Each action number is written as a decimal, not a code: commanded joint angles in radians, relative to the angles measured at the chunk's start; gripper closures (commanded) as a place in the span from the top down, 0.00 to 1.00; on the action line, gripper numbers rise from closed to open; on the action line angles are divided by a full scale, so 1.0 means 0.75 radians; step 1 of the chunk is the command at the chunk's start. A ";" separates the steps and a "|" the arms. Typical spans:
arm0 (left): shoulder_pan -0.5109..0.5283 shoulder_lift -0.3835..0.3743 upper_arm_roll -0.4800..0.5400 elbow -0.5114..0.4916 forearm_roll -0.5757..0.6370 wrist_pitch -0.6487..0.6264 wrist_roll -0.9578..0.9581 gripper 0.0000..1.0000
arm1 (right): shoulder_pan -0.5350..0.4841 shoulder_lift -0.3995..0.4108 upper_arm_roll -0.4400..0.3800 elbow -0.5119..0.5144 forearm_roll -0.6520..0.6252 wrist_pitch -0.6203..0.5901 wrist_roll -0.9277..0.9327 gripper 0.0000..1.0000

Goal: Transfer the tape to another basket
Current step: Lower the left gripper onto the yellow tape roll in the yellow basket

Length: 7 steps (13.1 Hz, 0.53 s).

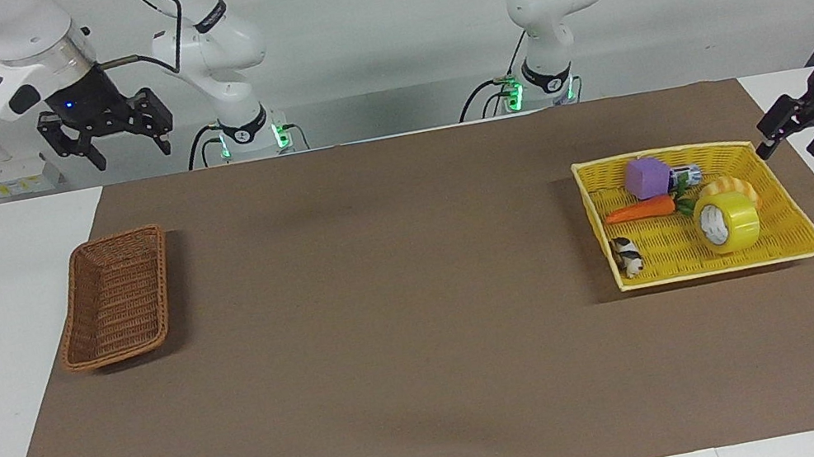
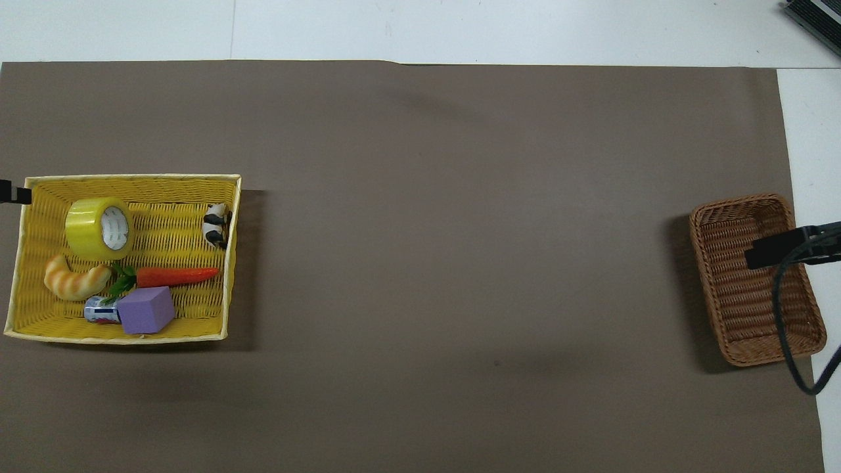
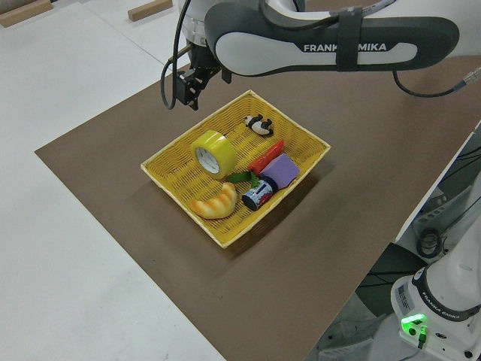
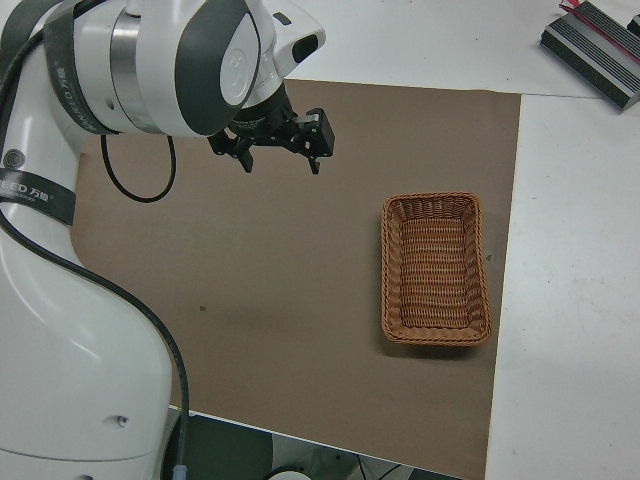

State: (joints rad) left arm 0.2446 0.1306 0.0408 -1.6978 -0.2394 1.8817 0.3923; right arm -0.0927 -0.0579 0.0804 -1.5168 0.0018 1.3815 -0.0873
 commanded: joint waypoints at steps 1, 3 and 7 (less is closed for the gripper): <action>0.060 0.044 -0.016 -0.074 -0.106 0.090 0.066 0.96 | -0.007 -0.017 -0.003 -0.011 0.030 0.003 -0.033 1.00; 0.077 0.108 -0.016 -0.088 -0.141 0.135 0.141 0.96 | -0.007 -0.017 -0.003 -0.009 0.030 0.001 -0.033 1.00; 0.097 0.143 -0.016 -0.146 -0.214 0.195 0.146 0.87 | -0.007 -0.017 -0.003 -0.009 0.030 0.003 -0.033 1.00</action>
State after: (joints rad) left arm 0.2926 0.2467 0.0388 -1.7837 -0.3545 2.0090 0.4801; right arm -0.0927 -0.0579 0.0804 -1.5168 0.0019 1.3816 -0.0873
